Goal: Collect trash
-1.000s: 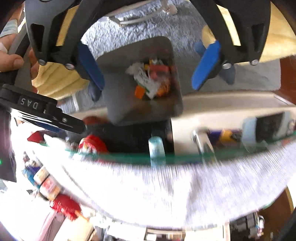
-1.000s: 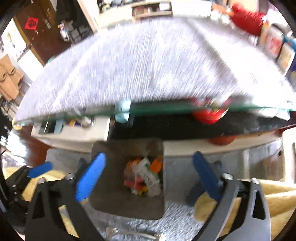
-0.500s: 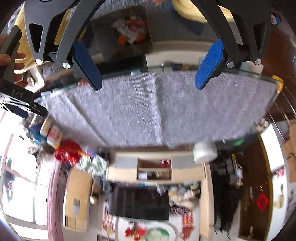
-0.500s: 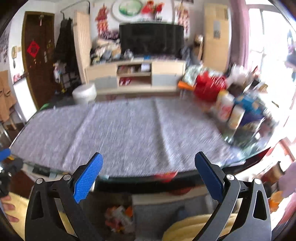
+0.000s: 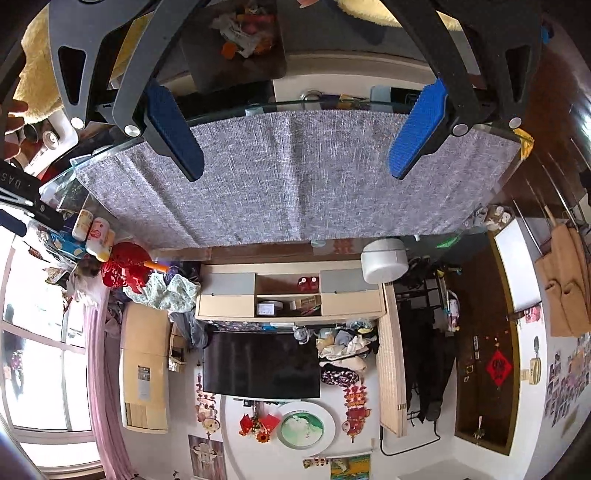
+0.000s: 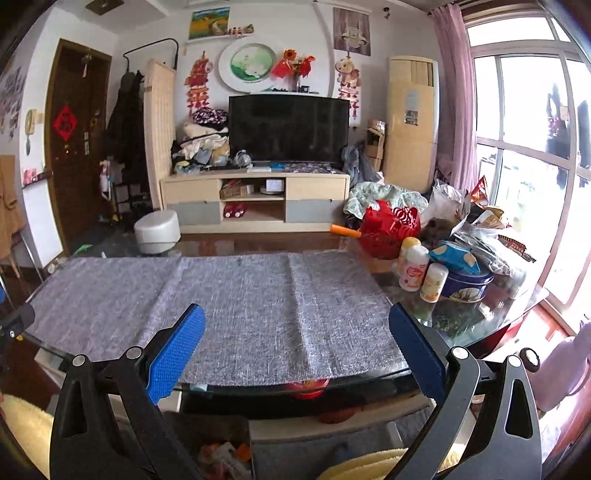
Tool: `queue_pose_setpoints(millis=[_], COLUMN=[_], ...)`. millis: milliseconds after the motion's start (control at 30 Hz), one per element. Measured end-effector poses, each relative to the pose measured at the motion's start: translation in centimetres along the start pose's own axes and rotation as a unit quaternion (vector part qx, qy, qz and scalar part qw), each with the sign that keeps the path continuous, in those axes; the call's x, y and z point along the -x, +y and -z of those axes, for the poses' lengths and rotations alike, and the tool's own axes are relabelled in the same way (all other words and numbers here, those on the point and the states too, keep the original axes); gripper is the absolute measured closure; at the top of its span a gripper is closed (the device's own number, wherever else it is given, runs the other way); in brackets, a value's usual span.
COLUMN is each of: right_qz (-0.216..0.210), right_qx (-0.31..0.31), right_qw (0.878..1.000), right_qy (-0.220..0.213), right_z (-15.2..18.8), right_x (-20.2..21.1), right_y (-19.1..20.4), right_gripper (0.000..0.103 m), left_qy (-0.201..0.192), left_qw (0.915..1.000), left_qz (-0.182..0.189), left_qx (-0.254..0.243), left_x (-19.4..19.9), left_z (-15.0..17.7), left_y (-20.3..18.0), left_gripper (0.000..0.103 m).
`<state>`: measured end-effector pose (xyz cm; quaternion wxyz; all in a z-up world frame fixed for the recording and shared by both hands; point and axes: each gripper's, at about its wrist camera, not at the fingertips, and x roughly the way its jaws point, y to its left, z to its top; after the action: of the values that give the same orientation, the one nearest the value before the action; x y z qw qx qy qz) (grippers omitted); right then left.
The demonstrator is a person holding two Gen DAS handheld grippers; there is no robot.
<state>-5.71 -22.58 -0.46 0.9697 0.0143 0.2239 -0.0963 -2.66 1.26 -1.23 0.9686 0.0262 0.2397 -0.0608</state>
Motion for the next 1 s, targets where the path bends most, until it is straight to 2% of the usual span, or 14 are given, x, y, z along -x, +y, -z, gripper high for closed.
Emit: queue_pose_setpoints(millis=[200, 1000], right_qz=[-0.006, -0.011], right_qx=[-0.002, -0.001], right_qw=[1.0, 1.0], right_qy=[0.01, 0.0], right_z=[0.7, -0.12], right_x=[-0.37, 0.21], right_y=[0.28, 0.76], right_gripper=[0.003, 0.003], left_qy=[0.007, 0.0], left_qw=[1.0, 0.9999], left_qz=[0.0, 0.002], left_qx=[0.004, 0.011], left_x=[-0.1, 0.18], left_z=[0.5, -0.13], left_y=[0.23, -0.26], left_gripper=[0.008, 0.008])
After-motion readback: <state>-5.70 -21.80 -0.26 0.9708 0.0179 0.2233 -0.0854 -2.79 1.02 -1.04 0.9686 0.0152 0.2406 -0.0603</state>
